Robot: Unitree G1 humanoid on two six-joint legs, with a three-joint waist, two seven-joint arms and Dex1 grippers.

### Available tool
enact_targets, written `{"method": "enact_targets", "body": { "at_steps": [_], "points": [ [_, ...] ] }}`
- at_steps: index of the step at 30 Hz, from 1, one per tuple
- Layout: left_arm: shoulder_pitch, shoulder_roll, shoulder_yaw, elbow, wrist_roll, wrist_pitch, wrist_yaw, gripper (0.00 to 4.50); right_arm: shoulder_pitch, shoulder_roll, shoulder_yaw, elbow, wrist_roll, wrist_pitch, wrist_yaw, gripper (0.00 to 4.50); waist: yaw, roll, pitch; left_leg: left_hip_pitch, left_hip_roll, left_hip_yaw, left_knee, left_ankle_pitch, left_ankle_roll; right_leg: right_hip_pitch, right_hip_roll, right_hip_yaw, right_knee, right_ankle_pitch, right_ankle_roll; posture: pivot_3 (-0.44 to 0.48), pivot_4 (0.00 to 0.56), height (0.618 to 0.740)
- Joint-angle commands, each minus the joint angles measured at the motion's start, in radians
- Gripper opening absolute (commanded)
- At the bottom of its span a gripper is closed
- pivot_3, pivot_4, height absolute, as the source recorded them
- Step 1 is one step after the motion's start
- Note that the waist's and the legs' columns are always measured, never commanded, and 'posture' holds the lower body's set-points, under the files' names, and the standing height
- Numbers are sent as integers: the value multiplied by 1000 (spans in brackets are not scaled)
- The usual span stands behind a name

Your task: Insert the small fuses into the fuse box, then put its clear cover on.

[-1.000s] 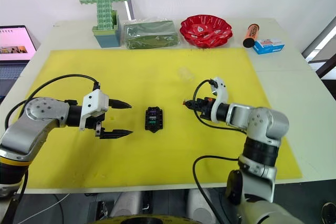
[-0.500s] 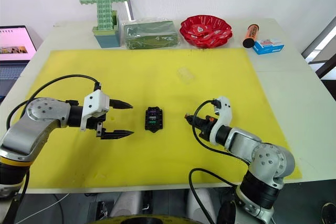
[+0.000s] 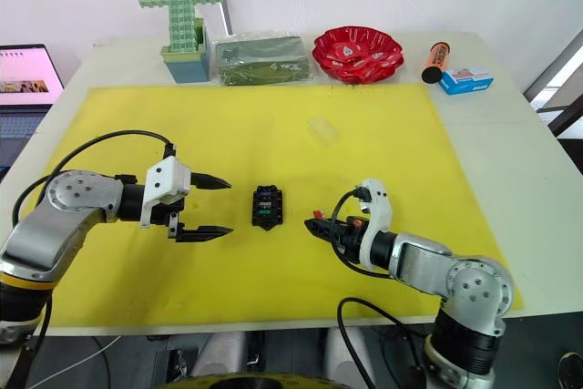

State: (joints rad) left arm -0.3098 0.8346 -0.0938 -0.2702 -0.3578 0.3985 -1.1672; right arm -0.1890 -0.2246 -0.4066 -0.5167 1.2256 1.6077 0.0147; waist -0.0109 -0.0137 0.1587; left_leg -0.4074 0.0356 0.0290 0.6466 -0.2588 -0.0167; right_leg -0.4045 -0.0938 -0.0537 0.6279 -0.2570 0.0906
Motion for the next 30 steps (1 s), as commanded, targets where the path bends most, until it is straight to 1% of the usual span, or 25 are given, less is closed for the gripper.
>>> {"method": "enact_targets", "body": {
  "at_steps": [1,3,6,9,11,14,16,17,19,21,23,27,30],
  "points": [
    [-10,-6,8,-16,0,-19,5,4500,3,-78,46,-43,118,7,27,2762,0,0,0,0,0,0,0,0,0,0,0,0,0,0,0,0,150,740],
    [-11,-8,6,-13,3,-21,5,4500,-5,-132,59,-27,179,-1,39,2762,0,0,0,0,0,0,0,0,0,0,0,0,0,0,0,0,150,740],
    [-13,-10,5,-11,5,-22,4,4500,-39,-233,79,-10,207,-35,79,2762,1,0,0,0,0,0,0,0,0,0,0,0,0,0,0,0,150,740],
    [-17,-11,4,-6,7,-25,1,4500,-90,-356,116,16,154,-70,182,2762,1,0,0,0,0,0,1,0,0,0,0,0,0,0,0,0,150,740],
    [-22,-10,3,0,8,-29,-4,4500,-123,-436,157,41,111,-98,277,2762,2,0,0,0,0,0,0,0,0,0,0,0,-1,0,0,0,150,740],
    [-31,-8,3,11,9,-37,-12,4500,-174,-563,247,58,19,-173,467,2762,3,0,0,-1,0,0,0,0,0,0,0,0,-1,0,0,0,150,740],
    [-38,-8,1,20,11,-42,-20,4500,-246,-625,329,127,-51,-209,573,2762,2,-1,0,-1,0,0,1,0,0,0,0,0,-2,0,0,0,150,740],
    [-42,-9,-1,25,12,-44,-22,4500,-280,-640,362,169,-72,-211,610,2762,1,-1,0,-1,0,0,1,0,0,0,0,0,-2,0,0,0,150,740],
    [-52,-13,-7,34,17,-51,-24,4500,-363,-690,502,244,-184,-243,706,2762,1,-1,0,0,0,0,1,0,0,0,0,0,-2,0,0,0,150,740],
    [-64,-20,-13,41,20,-53,-24,4500,-441,-708,598,329,-247,-266,821,2762,1,-1,0,-1,0,1,1,0,0,0,0,0,-2,0,0,0,150,740],
    [-71,-24,-16,46,23,-55,-25,4500,-509,-694,653,419,-293,-281,893,2762,1,0,1,-1,0,1,1,0,1,-1,0,0,-2,0,0,0,150,740],
    [-71,-33,-21,50,27,-57,-21,4500,-641,-623,774,613,-416,-334,1017,2762,0,-1,1,-1,0,2,1,0,1,0,0,0,-2,0,0,0,150,740],
    [-64,-31,-16,39,23,-51,-17,4500,-705,-590,834,680,-469,-345,1113,2762,1,0,1,-1,0,3,1,0,1,-1,1,0,-2,0,0,0,150,740]
  ]
}}
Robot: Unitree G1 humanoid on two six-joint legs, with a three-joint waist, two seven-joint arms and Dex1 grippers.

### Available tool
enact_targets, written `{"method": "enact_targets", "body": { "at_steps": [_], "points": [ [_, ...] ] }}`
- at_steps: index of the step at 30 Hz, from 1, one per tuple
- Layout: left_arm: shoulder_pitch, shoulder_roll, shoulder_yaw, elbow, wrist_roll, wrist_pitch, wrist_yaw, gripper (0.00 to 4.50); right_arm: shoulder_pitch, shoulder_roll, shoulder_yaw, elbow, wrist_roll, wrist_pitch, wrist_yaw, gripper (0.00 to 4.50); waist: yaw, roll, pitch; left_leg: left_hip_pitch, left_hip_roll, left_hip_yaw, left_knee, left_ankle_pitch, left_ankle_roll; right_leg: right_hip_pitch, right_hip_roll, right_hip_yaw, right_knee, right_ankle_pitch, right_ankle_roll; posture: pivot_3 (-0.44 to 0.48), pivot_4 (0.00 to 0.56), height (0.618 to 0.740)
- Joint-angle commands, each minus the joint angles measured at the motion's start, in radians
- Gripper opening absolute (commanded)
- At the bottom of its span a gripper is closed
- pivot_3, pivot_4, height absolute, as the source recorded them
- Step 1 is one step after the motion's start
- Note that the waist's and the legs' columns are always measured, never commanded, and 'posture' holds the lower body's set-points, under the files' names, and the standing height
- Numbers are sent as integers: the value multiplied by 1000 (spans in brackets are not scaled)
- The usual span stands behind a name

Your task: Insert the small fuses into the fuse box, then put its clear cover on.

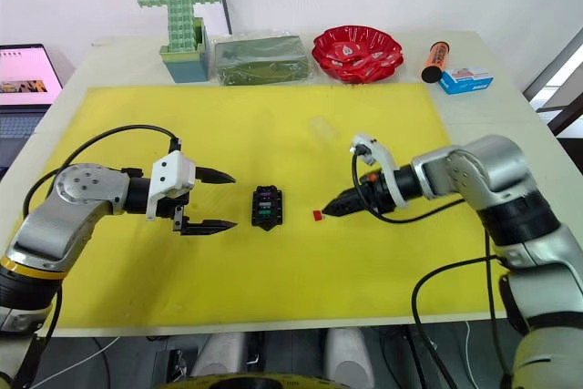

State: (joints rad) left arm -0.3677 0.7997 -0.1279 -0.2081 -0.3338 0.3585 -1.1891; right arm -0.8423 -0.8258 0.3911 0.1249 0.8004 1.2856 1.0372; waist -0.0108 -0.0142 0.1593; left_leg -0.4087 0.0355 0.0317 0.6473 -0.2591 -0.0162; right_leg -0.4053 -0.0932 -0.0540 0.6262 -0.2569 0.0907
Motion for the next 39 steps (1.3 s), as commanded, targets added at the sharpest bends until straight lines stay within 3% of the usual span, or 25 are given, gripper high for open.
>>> {"method": "enact_targets", "body": {
  "at_steps": [1,6,20,25,33,38,39],
  "points": [
    [-4,6,19,-25,-1,-12,5,4500,-63,16,59,51,-68,-38,120,2762,2,0,0,0,0,0,0,0,0,0,0,0,0,0,0,0,150,740],
    [3,10,28,-40,-6,-2,15,4500,-87,41,138,87,-168,-98,213,2762,3,0,0,0,0,1,1,0,0,0,0,0,1,0,0,0,150,740],
    [15,18,33,-60,-11,10,25,4500,-139,126,190,304,-353,-176,380,2762,1,0,0,0,0,1,1,0,0,0,0,0,2,0,0,0,150,740],
    [15,19,33,-59,-9,7,26,4500,-116,112,214,265,-364,-149,457,2762,2,0,0,0,0,1,1,0,0,0,0,0,2,0,0,0,150,740],
    [16,22,33,-60,-8,7,27,4500,-95,133,202,244,-375,-124,458,2762,2,0,0,0,0,1,1,0,0,0,0,0,2,0,0,0,150,740],
    [18,26,29,-61,-3,2,26,4500,-115,167,179,329,-394,-126,449,1522,0,0,0,0,0,1,1,0,0,0,0,0,2,0,0,0,150,740],
    [19,27,29,-62,-3,1,26,4500,-117,169,183,343,-404,-131,451,1522,0,0,0,0,0,1,1,0,0,0,0,0,2,0,0,0,150,740]
  ]
}}
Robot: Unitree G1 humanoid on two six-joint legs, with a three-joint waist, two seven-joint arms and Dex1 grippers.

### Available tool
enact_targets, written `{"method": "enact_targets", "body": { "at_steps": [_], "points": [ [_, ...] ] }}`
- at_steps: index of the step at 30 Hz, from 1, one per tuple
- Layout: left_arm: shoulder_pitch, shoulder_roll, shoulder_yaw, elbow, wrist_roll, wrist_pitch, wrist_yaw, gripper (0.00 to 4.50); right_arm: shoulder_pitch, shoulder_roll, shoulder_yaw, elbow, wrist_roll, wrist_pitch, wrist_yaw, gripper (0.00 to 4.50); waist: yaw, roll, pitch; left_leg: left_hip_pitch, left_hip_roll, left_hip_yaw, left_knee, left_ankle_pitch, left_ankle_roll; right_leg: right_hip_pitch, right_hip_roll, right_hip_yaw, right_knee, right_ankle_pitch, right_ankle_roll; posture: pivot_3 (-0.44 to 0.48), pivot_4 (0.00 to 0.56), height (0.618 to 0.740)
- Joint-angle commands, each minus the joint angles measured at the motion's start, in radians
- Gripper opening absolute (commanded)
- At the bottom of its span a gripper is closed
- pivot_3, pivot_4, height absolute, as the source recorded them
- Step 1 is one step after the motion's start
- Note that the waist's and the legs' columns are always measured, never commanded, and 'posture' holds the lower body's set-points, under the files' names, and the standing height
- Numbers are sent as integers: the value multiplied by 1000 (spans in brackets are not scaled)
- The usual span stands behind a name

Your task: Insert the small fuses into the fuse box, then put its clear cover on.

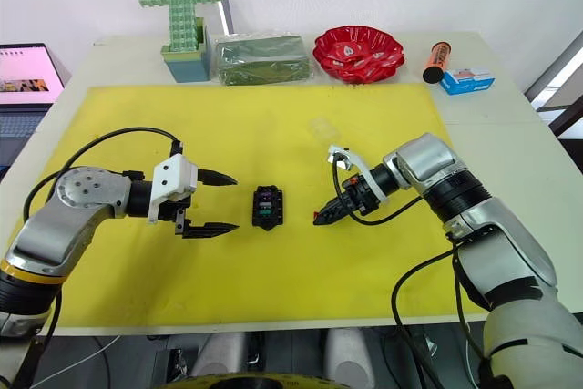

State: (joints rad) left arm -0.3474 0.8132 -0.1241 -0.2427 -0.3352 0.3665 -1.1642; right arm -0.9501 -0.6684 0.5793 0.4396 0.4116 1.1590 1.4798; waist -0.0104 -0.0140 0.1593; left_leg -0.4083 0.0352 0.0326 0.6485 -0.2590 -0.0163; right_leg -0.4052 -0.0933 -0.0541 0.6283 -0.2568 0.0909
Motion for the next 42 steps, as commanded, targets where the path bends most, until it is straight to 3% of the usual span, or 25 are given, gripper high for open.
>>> {"method": "enact_targets", "body": {
  "at_steps": [1,8,11,18,22,36,42],
  "points": [
    [-1,13,26,-29,-4,-6,2,4500,-9,13,-4,37,-22,-10,11,1522,0,0,0,0,0,0,0,0,0,0,0,0,0,0,0,0,150,740],
    [5,16,26,-33,-5,-8,5,4500,-16,25,-20,80,-40,-22,26,1522,0,0,0,0,0,0,0,0,0,0,0,0,0,0,0,0,150,740],
    [7,14,23,-35,-4,-9,7,4500,-17,30,-19,97,-54,-32,24,908,1,0,0,0,0,0,0,0,0,0,0,0,0,0,0,0,150,740],
    [14,17,23,-35,-2,-13,4,4500,-20,38,-26,114,-67,-40,25,908,1,0,0,0,0,0,0,0,0,1,0,0,0,0,0,0,150,740],
    [12,18,21,-32,-1,-15,2,4500,-19,36,-30,114,-67,-41,23,42,0,0,0,0,0,0,0,0,0,1,0,0,0,0,0,0,150,740],
    [8,14,16,-24,1,-22,-2,4500,7,21,-58,52,-46,-1,7,15,1,0,0,1,0,0,1,0,0,1,0,0,1,0,0,0,150,740],
    [4,14,15,-19,2,-24,-7,4500,31,11,-154,-70,10,101,-63,15,1,0,0,0,0,0,1,0,0,1,0,0,1,0,0,0,150,740]
  ]
}}
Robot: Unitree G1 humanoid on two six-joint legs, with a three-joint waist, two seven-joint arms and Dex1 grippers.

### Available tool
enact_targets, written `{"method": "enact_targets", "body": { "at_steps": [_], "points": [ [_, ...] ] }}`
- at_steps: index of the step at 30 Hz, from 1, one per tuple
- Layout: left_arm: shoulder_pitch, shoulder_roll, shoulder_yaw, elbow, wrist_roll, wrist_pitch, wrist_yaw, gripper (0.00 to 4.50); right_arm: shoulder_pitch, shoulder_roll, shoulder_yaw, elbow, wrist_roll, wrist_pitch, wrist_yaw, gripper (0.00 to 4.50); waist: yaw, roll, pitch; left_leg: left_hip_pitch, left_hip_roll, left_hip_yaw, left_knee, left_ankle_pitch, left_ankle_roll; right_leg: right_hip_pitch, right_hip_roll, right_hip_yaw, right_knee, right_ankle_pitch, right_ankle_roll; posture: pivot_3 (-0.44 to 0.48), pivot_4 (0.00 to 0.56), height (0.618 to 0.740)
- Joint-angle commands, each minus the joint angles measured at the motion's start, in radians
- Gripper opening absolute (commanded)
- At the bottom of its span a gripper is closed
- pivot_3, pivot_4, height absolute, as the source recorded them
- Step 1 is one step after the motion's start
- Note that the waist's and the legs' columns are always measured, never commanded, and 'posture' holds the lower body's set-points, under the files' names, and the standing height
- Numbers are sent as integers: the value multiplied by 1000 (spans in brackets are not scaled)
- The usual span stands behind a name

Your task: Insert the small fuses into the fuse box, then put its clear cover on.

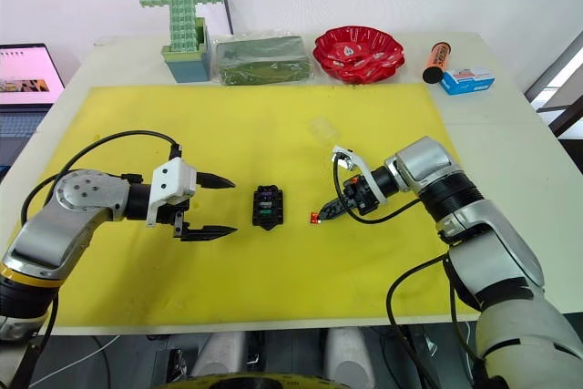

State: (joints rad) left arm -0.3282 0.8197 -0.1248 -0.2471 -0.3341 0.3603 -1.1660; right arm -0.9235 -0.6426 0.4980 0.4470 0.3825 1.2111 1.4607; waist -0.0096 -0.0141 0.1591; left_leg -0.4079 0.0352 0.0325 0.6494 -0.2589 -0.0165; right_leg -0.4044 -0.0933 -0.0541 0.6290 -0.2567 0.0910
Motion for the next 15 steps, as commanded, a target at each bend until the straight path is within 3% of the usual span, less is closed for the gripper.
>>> {"method": "enact_targets", "body": {
  "at_steps": [1,8,11,15],
  "points": [
    [-17,8,17,-13,1,-18,-6,4500,11,-15,-99,-104,52,76,-67,15,0,0,0,0,0,0,0,0,0,0,0,0,0,0,0,0,150,740],
    [-2,11,24,-21,2,-19,-3,4500,120,35,-407,-325,165,373,-311,15,3,0,0,0,0,0,0,0,0,0,0,0,0,0,0,0,150,740],
    [5,10,26,-26,1,-19,0,4500,213,42,-484,-439,227,403,-425,15,6,0,0,0,0,0,0,0,0,0,0,0,0,0,0,0,150,740],
    [11,6,26,-27,1,-23,3,4500,314,144,-656,-469,334,403,-694,15,4,0,0,0,0,0,0,0,0,1,0,0,0,0,0,0,150,740]
  ]
}}
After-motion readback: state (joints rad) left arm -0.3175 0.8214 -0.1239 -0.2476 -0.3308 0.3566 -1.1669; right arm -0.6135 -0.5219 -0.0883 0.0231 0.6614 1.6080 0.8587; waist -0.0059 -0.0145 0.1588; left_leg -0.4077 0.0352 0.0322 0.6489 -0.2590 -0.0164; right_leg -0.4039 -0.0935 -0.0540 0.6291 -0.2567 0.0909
